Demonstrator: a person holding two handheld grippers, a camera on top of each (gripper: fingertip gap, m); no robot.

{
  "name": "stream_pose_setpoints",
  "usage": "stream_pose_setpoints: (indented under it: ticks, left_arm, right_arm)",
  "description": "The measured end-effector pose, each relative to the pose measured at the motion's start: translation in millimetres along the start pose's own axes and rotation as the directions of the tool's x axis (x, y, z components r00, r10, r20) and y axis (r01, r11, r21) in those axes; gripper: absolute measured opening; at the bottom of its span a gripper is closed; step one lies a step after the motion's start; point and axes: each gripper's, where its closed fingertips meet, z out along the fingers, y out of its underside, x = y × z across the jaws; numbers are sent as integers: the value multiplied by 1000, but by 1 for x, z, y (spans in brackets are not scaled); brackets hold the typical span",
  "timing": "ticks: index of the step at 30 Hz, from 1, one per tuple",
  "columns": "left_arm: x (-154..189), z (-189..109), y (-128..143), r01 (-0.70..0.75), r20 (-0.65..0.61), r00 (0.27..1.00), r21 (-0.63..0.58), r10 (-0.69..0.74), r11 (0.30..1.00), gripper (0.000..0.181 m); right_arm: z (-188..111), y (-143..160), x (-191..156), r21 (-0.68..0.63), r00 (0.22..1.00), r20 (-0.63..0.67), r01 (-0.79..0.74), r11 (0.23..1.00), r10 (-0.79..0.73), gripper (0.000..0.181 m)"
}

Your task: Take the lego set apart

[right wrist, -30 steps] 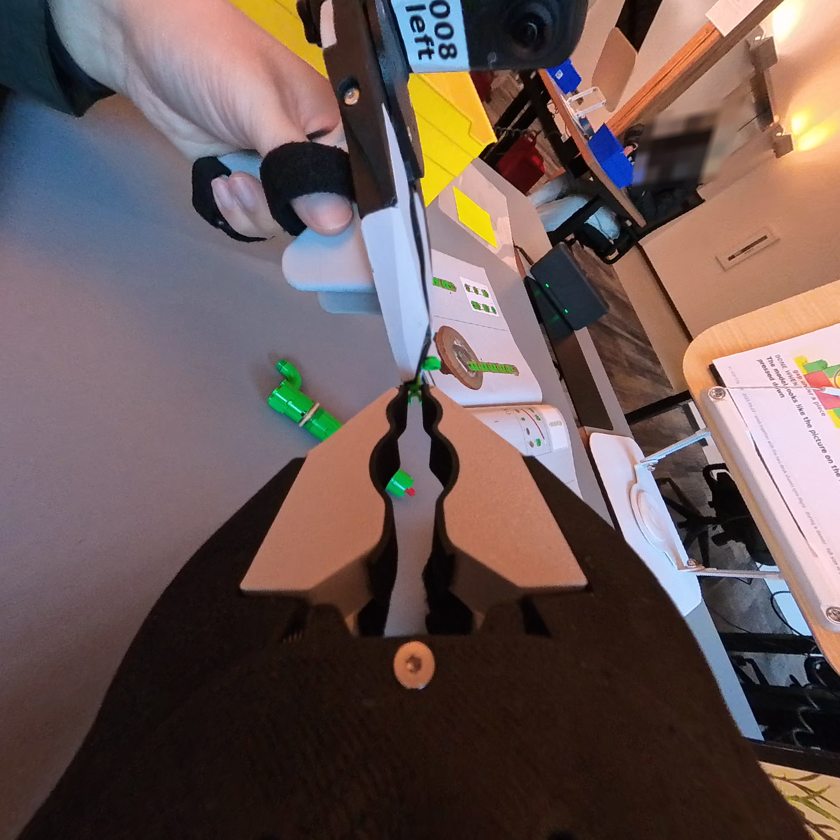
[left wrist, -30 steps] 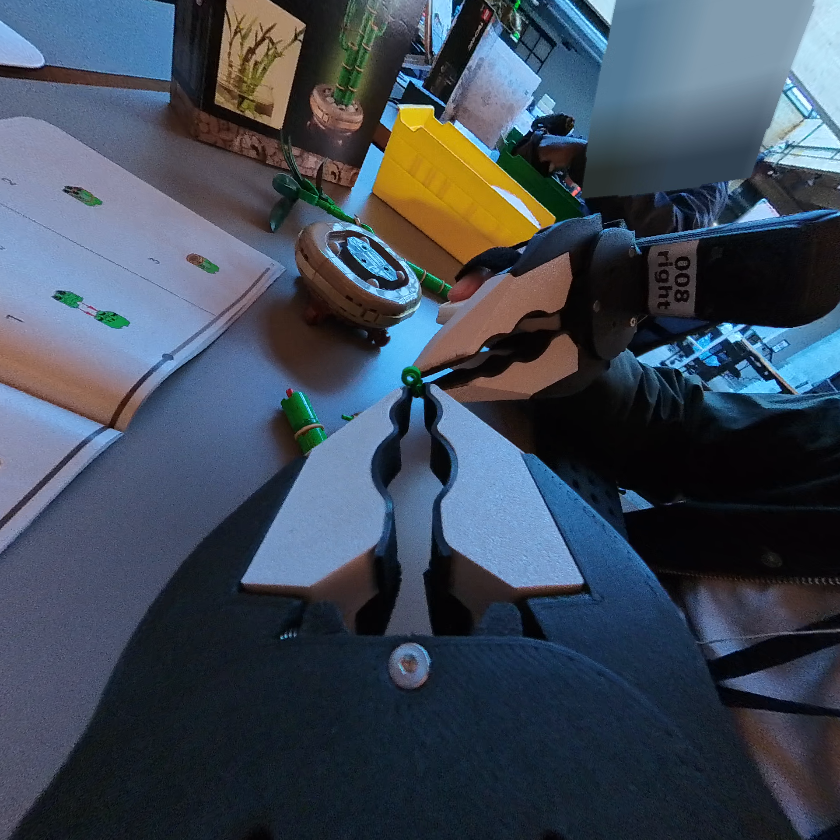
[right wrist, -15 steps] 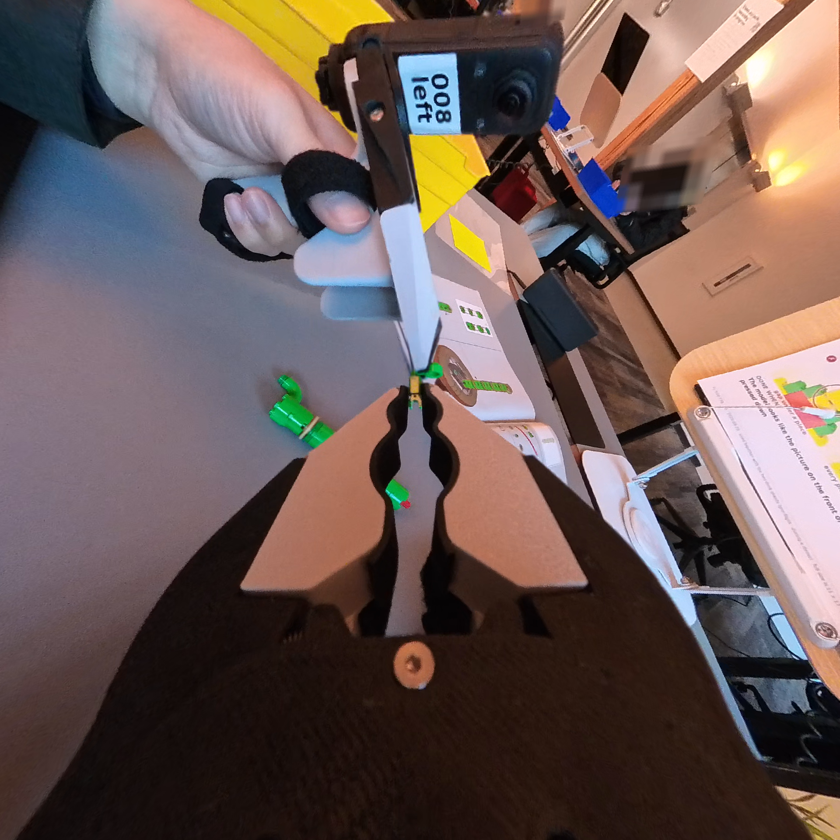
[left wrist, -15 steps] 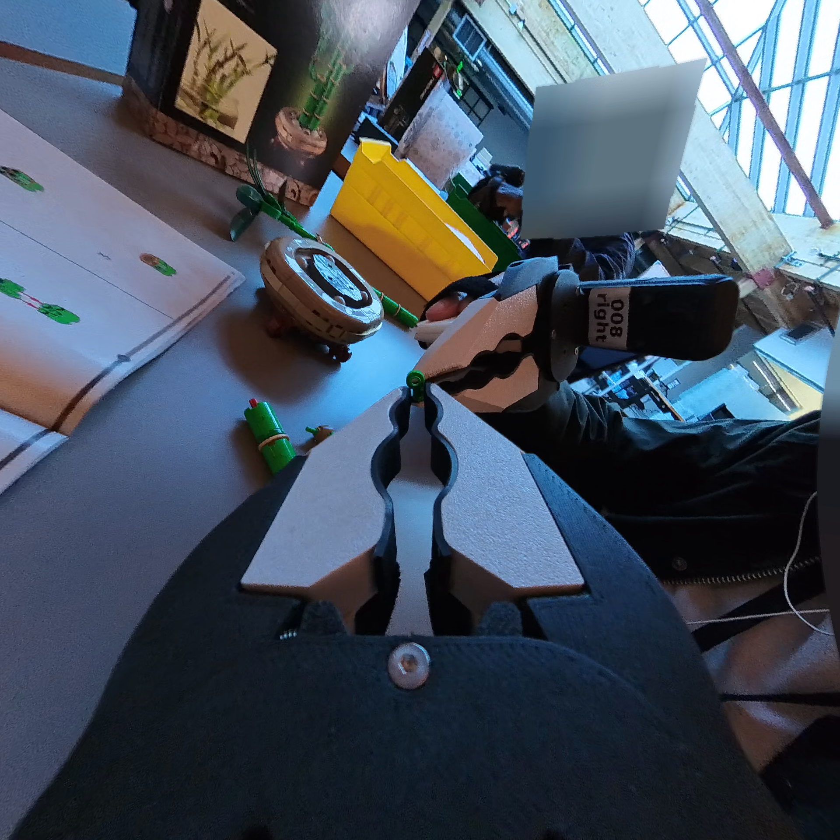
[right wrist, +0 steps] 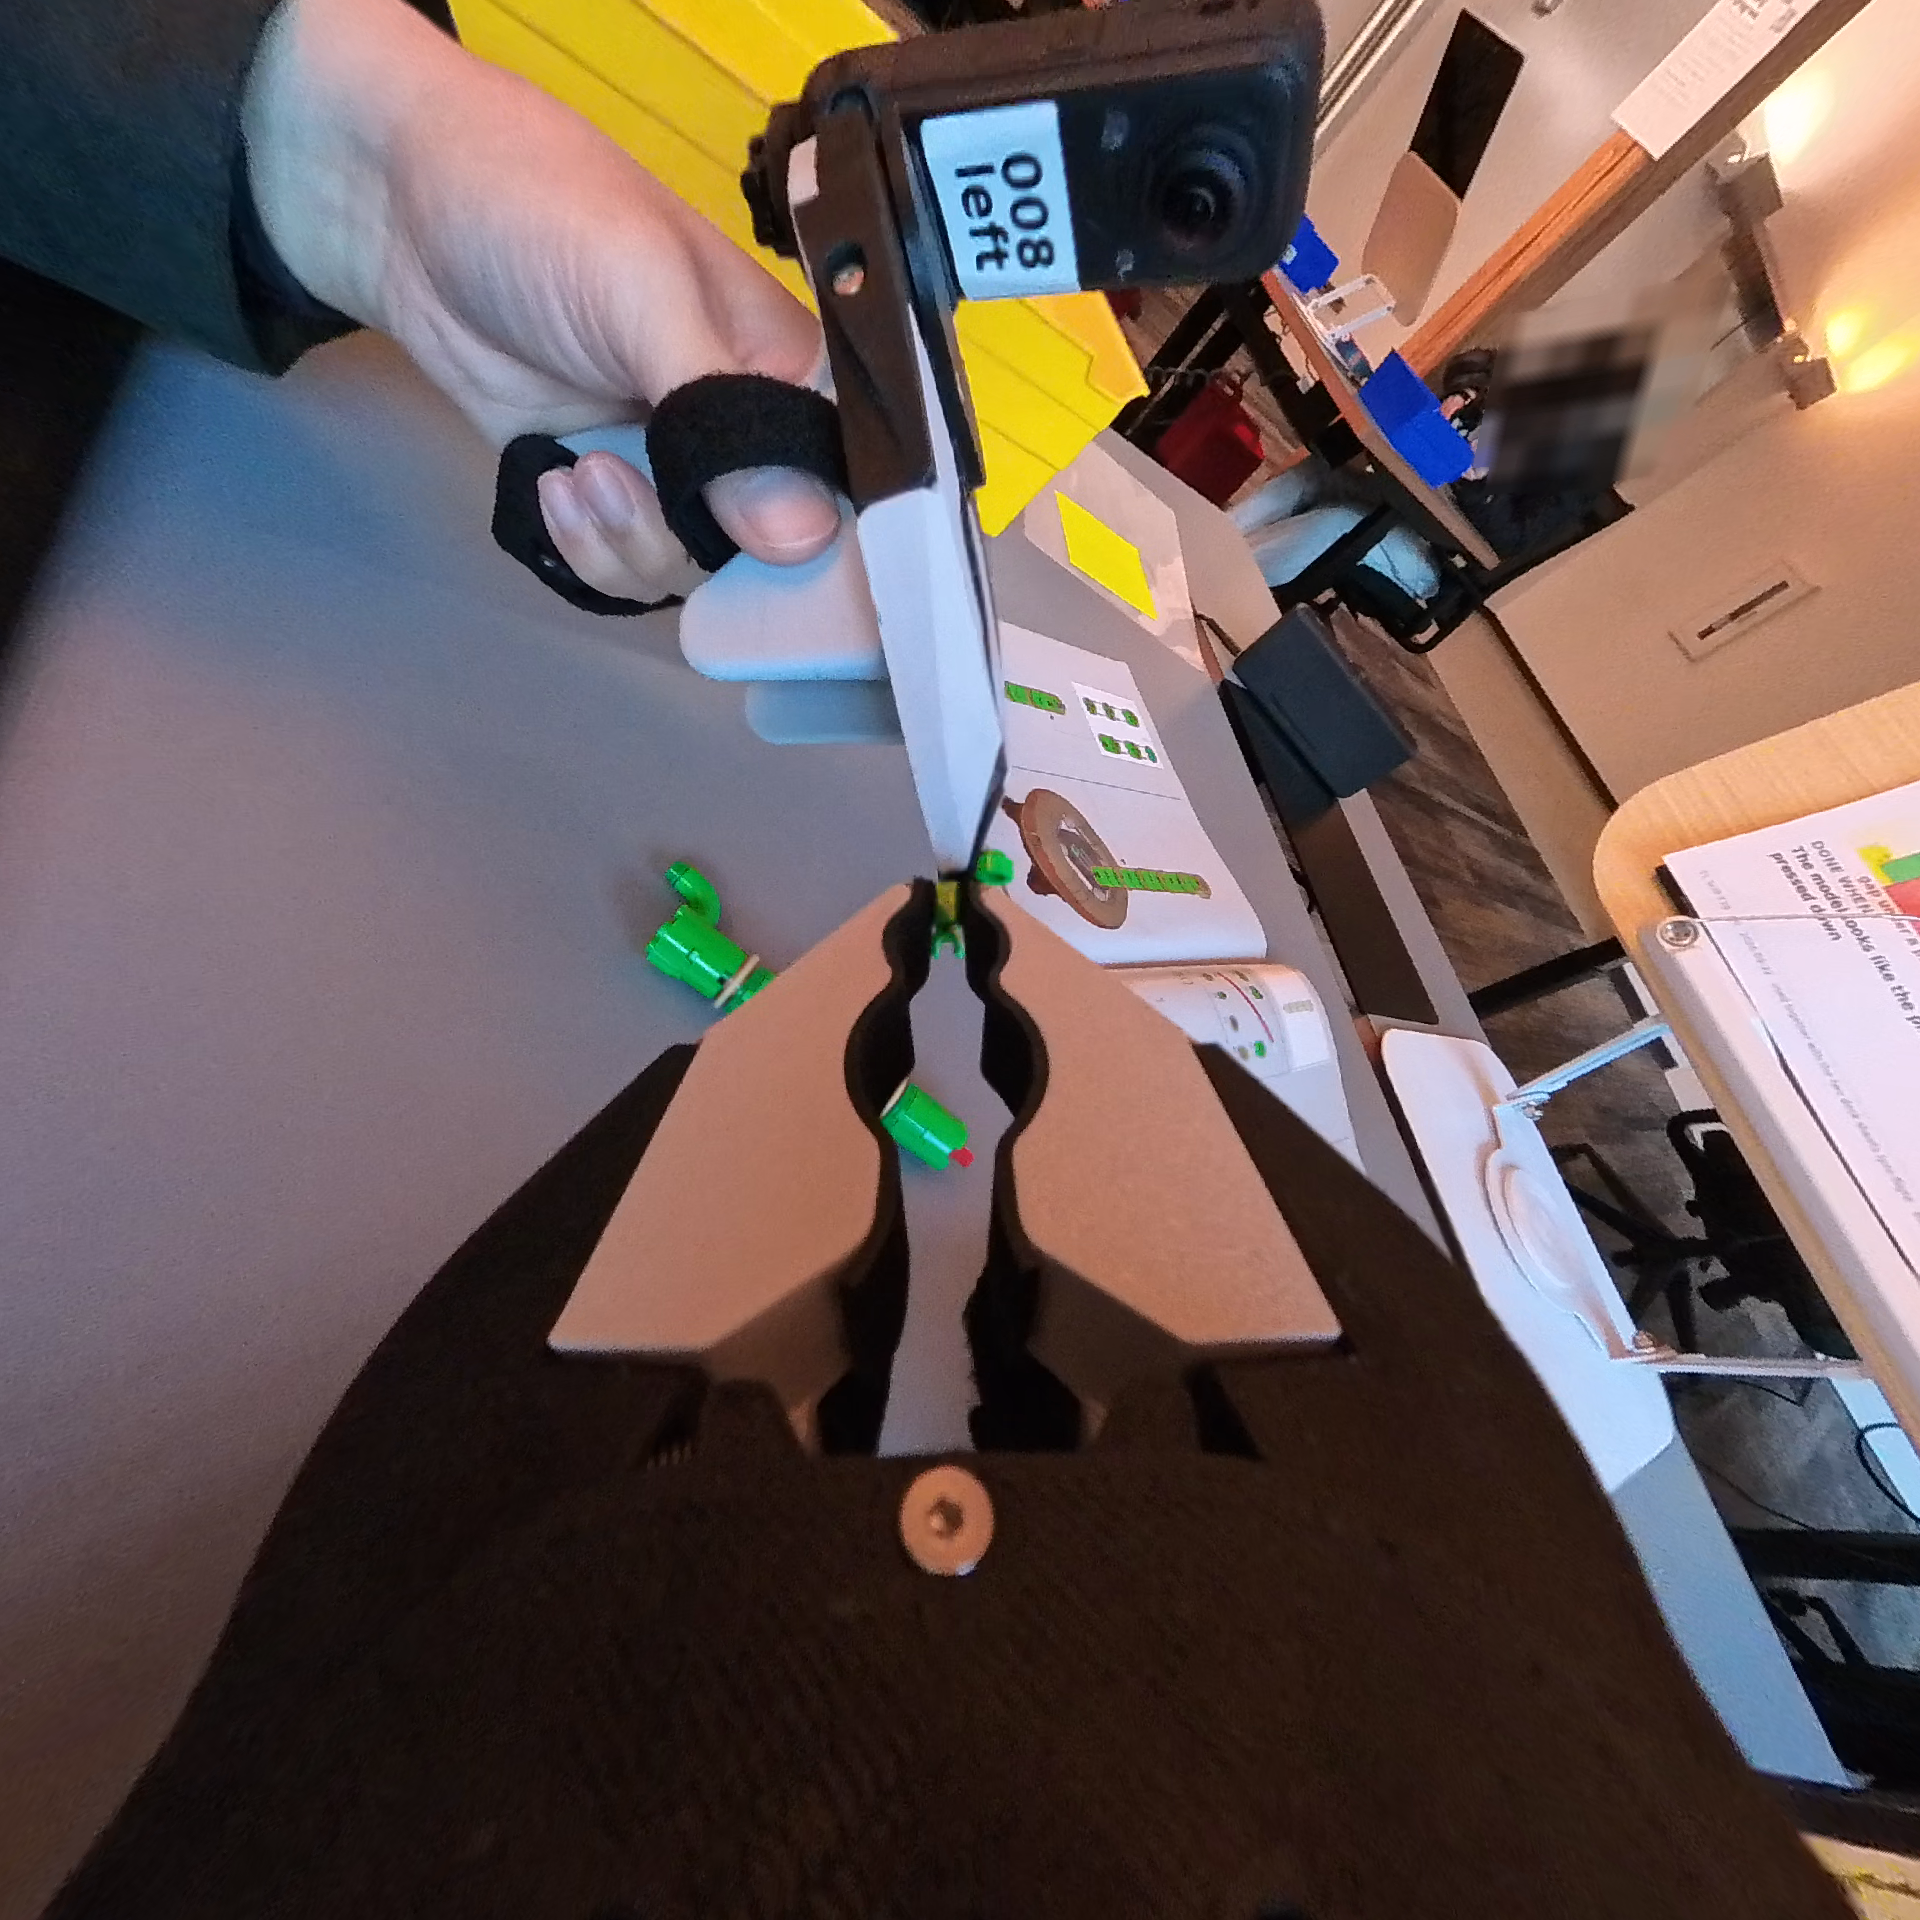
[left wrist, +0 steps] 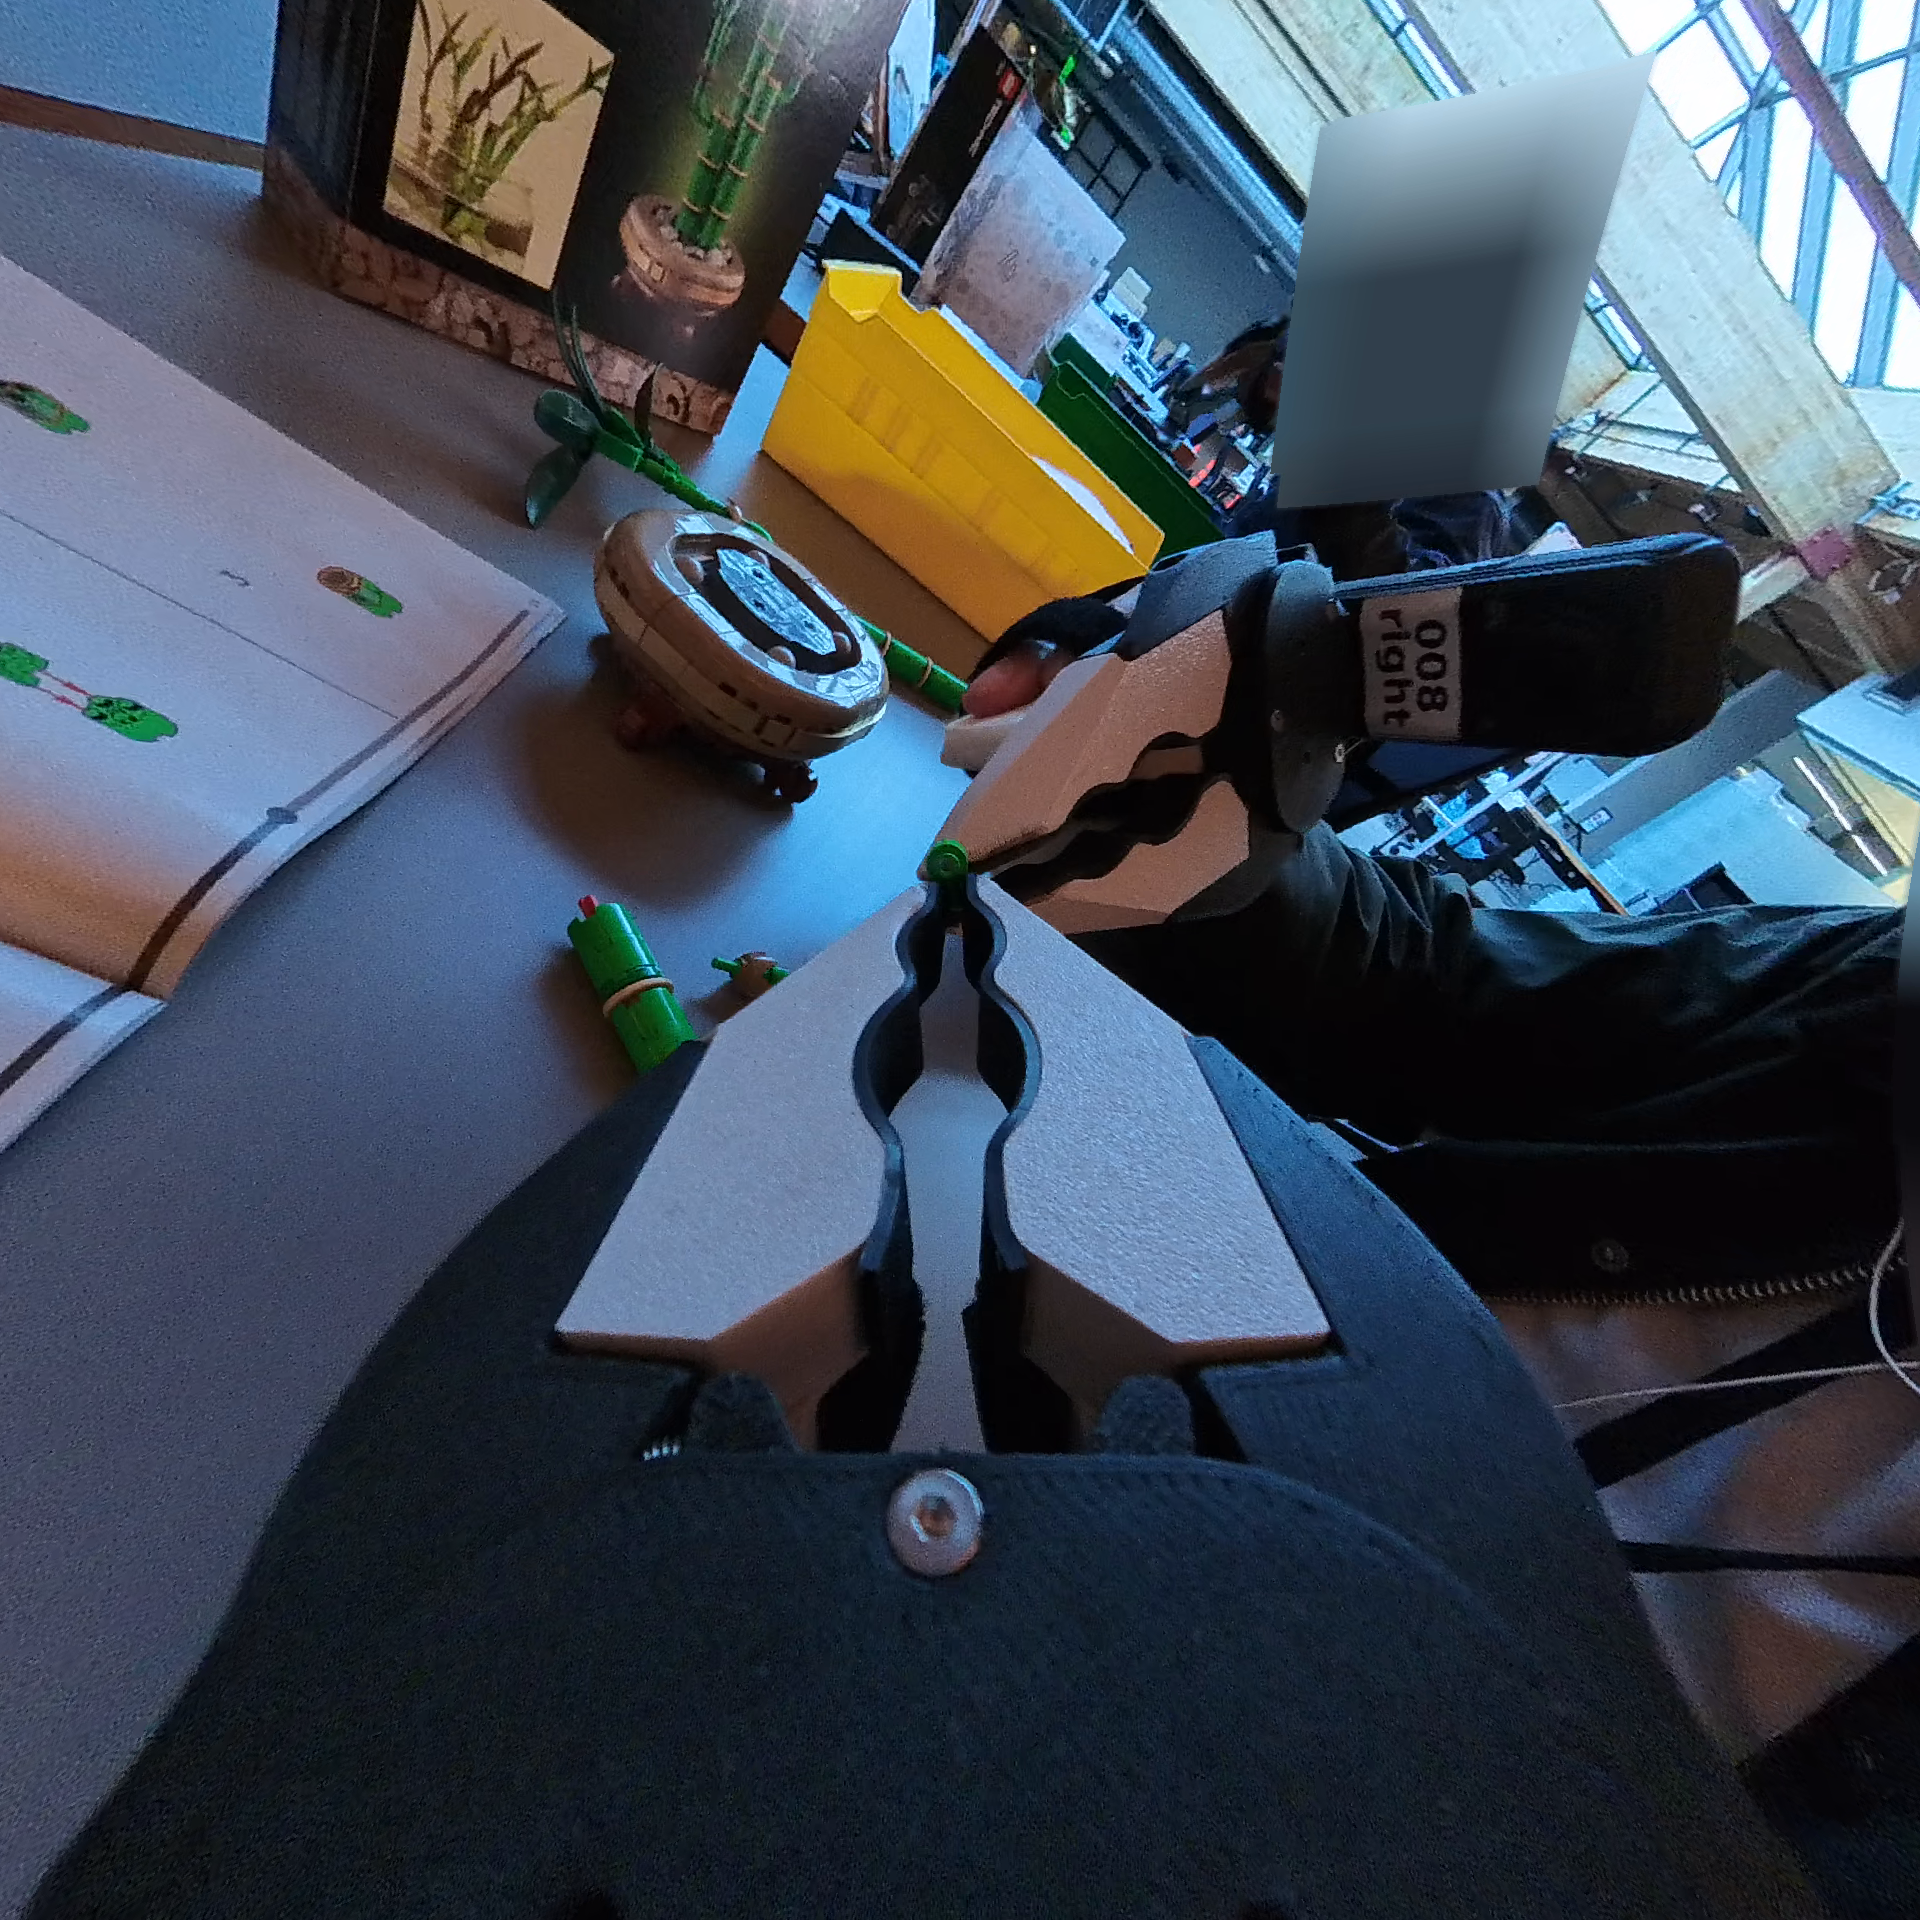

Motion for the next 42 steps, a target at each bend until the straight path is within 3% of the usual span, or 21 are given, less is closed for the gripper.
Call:
stream_pose_setpoints:
  ticks: [7, 19, 21, 22, 23, 25, 27, 29, 30, 31, 35, 42]
  left_arm:
    - [4, -2, 2, -31, 11, 999, -32, 32, 999, 0]
    - [20, -6, 8, 4, -74, 997, -93, -11, 996, 0]
    - [5, -21, 0, -6, 16, 1000, -56, 7, 998, 0]
    - [-1, -41, -17, 13, 30, 999, 40, -14, 999, 0]
    - [3, -61, -36, 27, -6, 1000, 140, -26, 990, 0]
    - [2, -75, -43, -46, 46, 998, 194, 38, 980, 0]
    - [17, -54, -32, -72, -26, 997, 153, 77, 986, 0]
    - [35, -28, -25, -10, -155, 987, 141, 32, 990, 4]
    - [35, -17, -20, 28, -168, 986, 107, -10, 994, 29]
    - [34, -10, -15, 52, -173, 984, 73, -39, 996, 35]
    - [31, 1, -12, 47, -148, 989, 98, -32, 994, 11]
    - [12, -3, -9, -90, 44, 995, 72, 87, 993, 5]
  right_arm:
    - [-2, -2, -2, -23, 999, 30, -12, 1000, 13, 4]
    - [-11, -12, -11, 0, 996, 83, 37, 999, -37, 5]
    - [-19, 10, 4, -114, 997, 15, 74, 991, -72, 5]
    - [-30, 16, 17, -105, 998, -31, 59, 993, -62, 5]
    - [-41, 3, 28, 14, 998, -41, -46, 999, 46, 4]
    - [-57, -32, 39, 213, 977, 24, -212, 954, 211, 4]
    - [-55, -42, 33, 267, 987, 22, -159, 950, 159, 4]
    - [-42, -34, 17, 189, 996, 41, -80, 979, 74, 4]
    - [-37, -31, 12, 166, 998, 40, -57, 984, 51, 4]
    - [-32, -29, 8, 143, 999, 36, -43, 989, 38, 4]
    - [-18, -25, -2, 89, 999, 46, 17, 996, -21, 4]
    - [-2, -11, -2, -10, 999, -5, 53, 999, -53, 5]
